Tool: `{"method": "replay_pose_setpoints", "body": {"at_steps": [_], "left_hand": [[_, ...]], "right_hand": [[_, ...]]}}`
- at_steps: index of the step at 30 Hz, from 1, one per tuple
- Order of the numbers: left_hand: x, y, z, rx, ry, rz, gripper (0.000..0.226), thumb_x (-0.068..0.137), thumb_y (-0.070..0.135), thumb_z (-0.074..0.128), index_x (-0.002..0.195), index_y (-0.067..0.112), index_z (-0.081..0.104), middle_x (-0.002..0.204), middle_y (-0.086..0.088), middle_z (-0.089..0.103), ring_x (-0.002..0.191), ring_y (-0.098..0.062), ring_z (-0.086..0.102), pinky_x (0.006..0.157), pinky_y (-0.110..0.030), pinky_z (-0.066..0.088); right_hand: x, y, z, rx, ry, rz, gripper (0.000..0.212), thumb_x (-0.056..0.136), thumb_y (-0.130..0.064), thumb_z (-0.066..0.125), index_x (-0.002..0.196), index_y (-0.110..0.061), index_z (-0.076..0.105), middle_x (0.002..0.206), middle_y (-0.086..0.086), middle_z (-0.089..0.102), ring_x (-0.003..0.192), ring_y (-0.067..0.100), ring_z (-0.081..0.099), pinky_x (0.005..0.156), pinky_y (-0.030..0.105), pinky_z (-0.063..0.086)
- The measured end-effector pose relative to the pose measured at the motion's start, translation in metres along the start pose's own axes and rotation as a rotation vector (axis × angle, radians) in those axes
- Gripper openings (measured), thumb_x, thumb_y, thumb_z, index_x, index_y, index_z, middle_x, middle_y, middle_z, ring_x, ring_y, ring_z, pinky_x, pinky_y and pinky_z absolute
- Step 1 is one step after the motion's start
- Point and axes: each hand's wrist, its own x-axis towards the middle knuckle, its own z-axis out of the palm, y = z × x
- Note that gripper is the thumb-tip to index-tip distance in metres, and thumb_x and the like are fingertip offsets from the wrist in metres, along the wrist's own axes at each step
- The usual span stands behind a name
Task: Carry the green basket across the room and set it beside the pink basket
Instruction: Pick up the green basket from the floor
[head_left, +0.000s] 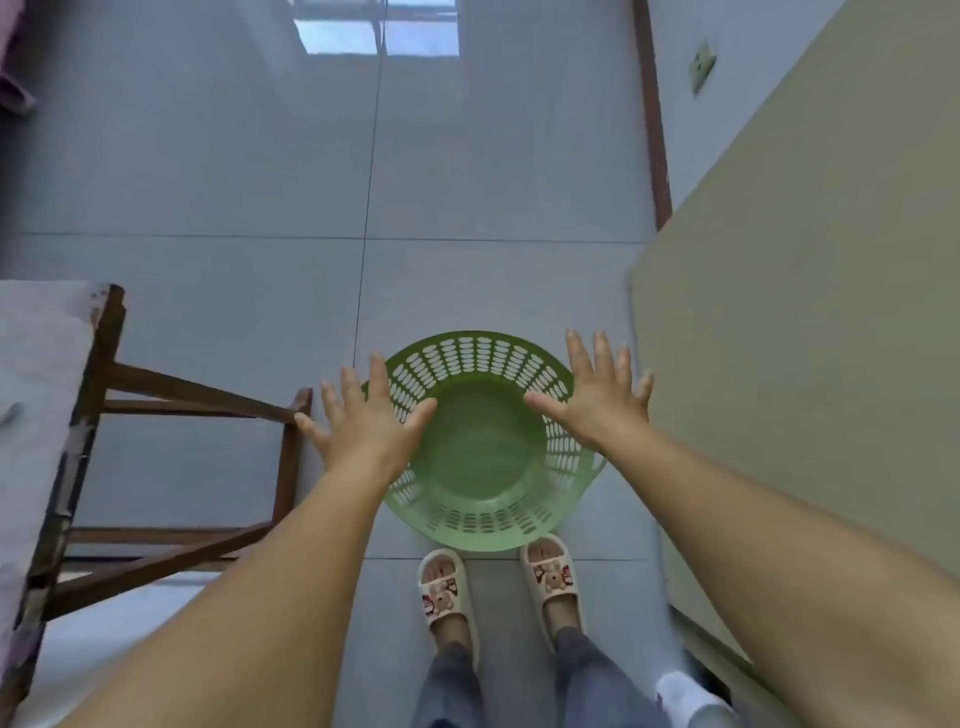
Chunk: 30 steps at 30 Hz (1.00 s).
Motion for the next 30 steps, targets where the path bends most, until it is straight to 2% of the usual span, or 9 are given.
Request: {"method": "replay_pose_setpoints", "body": {"at_steps": [6, 10, 14, 16, 18, 20, 23, 25, 30], "left_hand": [[0.041, -0.023, 0.073, -0.047, -0.054, -0.179, 0.094, 0.085, 0.04, 0.063, 0.149, 0.038, -0.007, 0.161, -0.007, -0.013, 0.148, -0.033, -0.008, 0.113, -0.066, 0.009], [0.057, -0.035, 0.105, -0.145, -0.064, -0.289, 0.104, 0.081, 0.039, 0.069, 0.147, 0.039, -0.011, 0.16, -0.009, -0.02, 0.148, -0.037, -0.006, 0.11, -0.069, 0.012], [0.062, -0.035, 0.114, -0.22, -0.026, -0.361, 0.102, 0.084, 0.026, 0.068, 0.149, 0.035, -0.011, 0.16, -0.012, -0.018, 0.147, -0.037, 0.006, 0.113, -0.063, 0.021], [0.065, -0.035, 0.114, -0.262, 0.03, -0.395, 0.099, 0.087, 0.015, 0.064, 0.149, 0.034, -0.011, 0.16, -0.012, -0.015, 0.145, -0.038, 0.014, 0.113, -0.057, 0.027], [0.069, -0.036, 0.114, -0.294, 0.081, -0.42, 0.097, 0.088, 0.004, 0.059, 0.149, 0.034, -0.011, 0.16, -0.013, -0.005, 0.14, -0.039, 0.026, 0.111, -0.053, 0.034], [0.074, -0.043, 0.114, -0.32, 0.098, -0.462, 0.09, 0.091, 0.001, 0.052, 0.149, 0.033, -0.009, 0.156, -0.018, 0.018, 0.135, -0.04, 0.035, 0.108, -0.053, 0.038], [0.078, -0.054, 0.111, -0.343, 0.065, -0.508, 0.053, 0.094, 0.003, 0.039, 0.144, 0.017, 0.027, 0.135, -0.023, 0.049, 0.12, -0.042, 0.05, 0.098, -0.051, 0.046], [0.078, -0.056, 0.109, -0.358, 0.03, -0.477, 0.035, 0.093, 0.0, 0.036, 0.124, 0.006, 0.05, 0.121, -0.023, 0.057, 0.104, -0.039, 0.056, 0.087, -0.044, 0.048], [0.055, -0.054, 0.082, -0.402, -0.008, -0.418, 0.032, 0.092, 0.0, 0.035, 0.114, 0.009, 0.056, 0.114, -0.02, 0.059, 0.083, -0.031, 0.049, 0.073, -0.036, 0.043]], "right_hand": [[0.035, 0.042, 0.071, -0.016, -0.071, 0.199, 0.093, 0.088, -0.039, 0.061, 0.149, -0.035, -0.009, 0.161, 0.003, -0.016, 0.146, 0.033, -0.014, 0.114, 0.061, 0.001], [0.053, 0.058, 0.093, 0.049, -0.092, 0.318, 0.088, 0.091, -0.006, 0.055, 0.149, -0.037, -0.004, 0.16, 0.002, -0.017, 0.147, 0.033, -0.005, 0.112, 0.06, 0.016], [0.058, 0.064, 0.106, 0.113, -0.062, 0.322, 0.087, 0.088, 0.007, 0.046, 0.149, -0.035, 0.0, 0.161, 0.006, -0.006, 0.142, 0.033, 0.022, 0.101, 0.047, 0.038], [0.059, 0.066, 0.108, 0.114, -0.029, 0.308, 0.086, 0.085, 0.011, 0.04, 0.149, -0.034, 0.003, 0.158, 0.009, 0.006, 0.13, 0.033, 0.039, 0.091, 0.044, 0.044], [0.062, 0.067, 0.11, 0.106, 0.015, 0.289, 0.081, 0.086, 0.009, 0.035, 0.149, -0.034, 0.009, 0.151, 0.011, 0.021, 0.105, 0.032, 0.052, 0.077, 0.039, 0.045], [0.065, 0.068, 0.112, 0.104, 0.062, 0.257, 0.069, 0.09, 0.001, 0.032, 0.148, -0.033, 0.016, 0.14, 0.012, 0.035, 0.084, 0.027, 0.05, 0.068, 0.035, 0.04], [0.066, 0.065, 0.11, 0.119, 0.055, 0.204, 0.046, 0.099, -0.021, 0.025, 0.143, -0.03, 0.03, 0.127, 0.011, 0.05, 0.084, 0.03, 0.049, 0.065, 0.033, 0.035], [0.063, 0.06, 0.105, 0.13, 0.059, 0.189, 0.05, 0.097, -0.017, 0.025, 0.144, -0.031, 0.028, 0.126, 0.011, 0.051, 0.088, 0.032, 0.05, 0.069, 0.034, 0.035], [0.043, 0.044, 0.06, 0.081, 0.131, 0.141, 0.069, 0.086, 0.003, 0.026, 0.147, -0.028, 0.022, 0.124, 0.016, 0.053, 0.097, 0.035, 0.054, 0.073, 0.038, 0.04]]}}
